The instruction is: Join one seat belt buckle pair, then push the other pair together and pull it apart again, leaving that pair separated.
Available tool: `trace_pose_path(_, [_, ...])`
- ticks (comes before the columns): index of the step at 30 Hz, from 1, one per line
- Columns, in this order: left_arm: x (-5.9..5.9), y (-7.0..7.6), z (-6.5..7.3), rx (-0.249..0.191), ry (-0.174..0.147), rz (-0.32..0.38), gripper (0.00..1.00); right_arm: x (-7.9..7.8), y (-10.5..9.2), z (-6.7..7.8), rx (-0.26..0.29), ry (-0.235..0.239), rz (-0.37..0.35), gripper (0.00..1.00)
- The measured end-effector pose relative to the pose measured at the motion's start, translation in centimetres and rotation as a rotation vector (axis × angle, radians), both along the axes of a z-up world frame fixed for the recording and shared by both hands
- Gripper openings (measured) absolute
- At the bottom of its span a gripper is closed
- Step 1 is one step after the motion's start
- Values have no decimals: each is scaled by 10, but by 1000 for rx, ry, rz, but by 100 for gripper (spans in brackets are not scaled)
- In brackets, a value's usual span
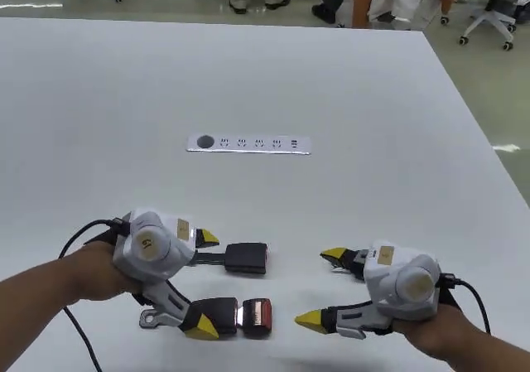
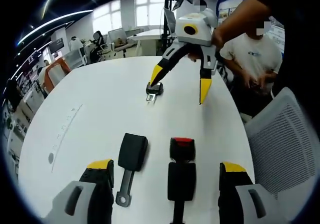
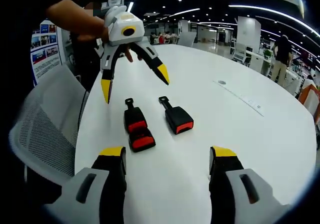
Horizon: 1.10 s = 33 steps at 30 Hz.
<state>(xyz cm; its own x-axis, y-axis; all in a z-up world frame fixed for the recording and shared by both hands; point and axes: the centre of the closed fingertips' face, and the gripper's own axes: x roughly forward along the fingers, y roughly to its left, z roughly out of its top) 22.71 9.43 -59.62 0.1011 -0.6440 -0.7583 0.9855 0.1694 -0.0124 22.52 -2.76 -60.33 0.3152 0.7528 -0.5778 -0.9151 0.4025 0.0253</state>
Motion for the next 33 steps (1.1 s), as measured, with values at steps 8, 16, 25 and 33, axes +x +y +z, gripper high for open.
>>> trace_pose_path(8, [30,-8,11,2,-35,-9,90,26,-29,3,-9,-13,-22,68])
trace_pose_path(16, [49,-12,5,9,-24,-15,90,47,-51,-2,-9,1,-44,69])
trace_pose_path(25, [55,-14,-30,37,34,-39,86,58,-73,-30,-31,58,-42,70])
trace_pose_path(33, [59,-24,-58,29,73,-48,85,68,-90,-52,-42,109,-37,70])
